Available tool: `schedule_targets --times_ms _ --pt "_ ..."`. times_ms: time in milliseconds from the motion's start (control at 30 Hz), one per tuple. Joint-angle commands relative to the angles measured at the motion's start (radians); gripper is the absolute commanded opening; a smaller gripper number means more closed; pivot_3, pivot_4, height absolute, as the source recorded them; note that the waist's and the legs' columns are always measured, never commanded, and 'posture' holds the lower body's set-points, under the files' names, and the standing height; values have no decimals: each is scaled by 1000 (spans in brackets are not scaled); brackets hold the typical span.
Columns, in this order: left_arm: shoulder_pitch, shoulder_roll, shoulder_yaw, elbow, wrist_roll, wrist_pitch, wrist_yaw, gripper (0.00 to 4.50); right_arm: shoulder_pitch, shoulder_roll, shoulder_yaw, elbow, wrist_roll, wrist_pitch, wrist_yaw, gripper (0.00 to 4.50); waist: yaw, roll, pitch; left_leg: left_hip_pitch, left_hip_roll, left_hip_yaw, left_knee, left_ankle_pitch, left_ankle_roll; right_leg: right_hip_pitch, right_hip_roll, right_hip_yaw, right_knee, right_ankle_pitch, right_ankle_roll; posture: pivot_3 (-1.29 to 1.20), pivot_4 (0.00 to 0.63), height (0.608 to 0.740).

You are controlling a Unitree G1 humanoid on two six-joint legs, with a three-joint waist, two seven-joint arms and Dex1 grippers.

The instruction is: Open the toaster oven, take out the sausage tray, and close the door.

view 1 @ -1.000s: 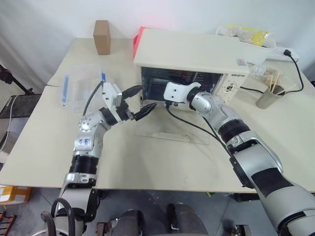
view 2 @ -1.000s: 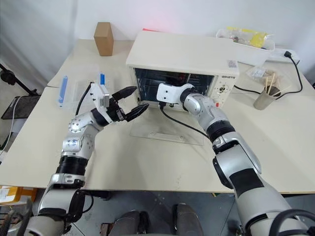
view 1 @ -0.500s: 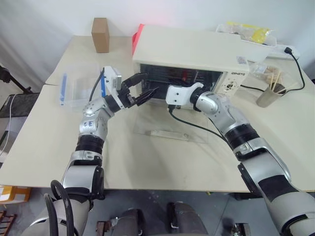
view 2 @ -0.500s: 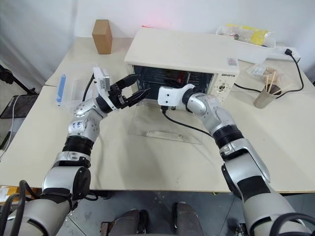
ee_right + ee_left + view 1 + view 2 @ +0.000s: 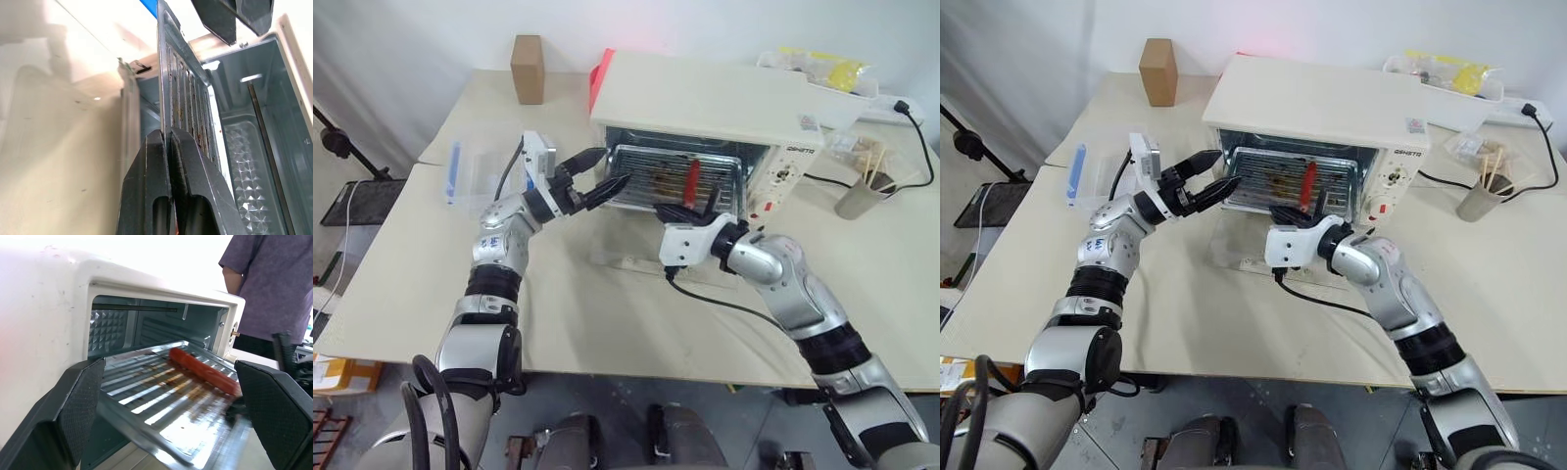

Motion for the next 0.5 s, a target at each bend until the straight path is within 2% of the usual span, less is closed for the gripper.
schedule_targets --times_ms 33,133,233,367,500 --pt "12 -3 24 -22 -15 2 11 4500 50 -22 -41 -140 9 29 27 3 1 0 0 0 0 0 0 0 0 0 0 0 0 0 0 0 150 740" --pt "40 -3 31 -60 -32 43 5 4500 93 -25 -43 -201 6 51 48 3 1 0 0 0 0 0 0 0 0 0 0 0 0 0 0 0 150 740" --pt "112 27 29 -166 -61 174 11 4500 137 -24 -48 -264 2 79 68 3 -3 0 0 0 0 0 0 0 0 0 0 0 0 0 0 0 150 740" --pt "220 106 39 -375 -167 544 48 4500 173 -21 -52 -320 5 104 85 3 -4 0 0 1 1 -1 0 0 0 0 0 1 1 0 0 0 150 740" --pt "292 187 60 -530 -271 839 98 4500 187 -23 -51 -351 11 102 100 3 -2 0 0 2 1 -2 0 0 0 2 0 1 1 0 0 0 150 740"
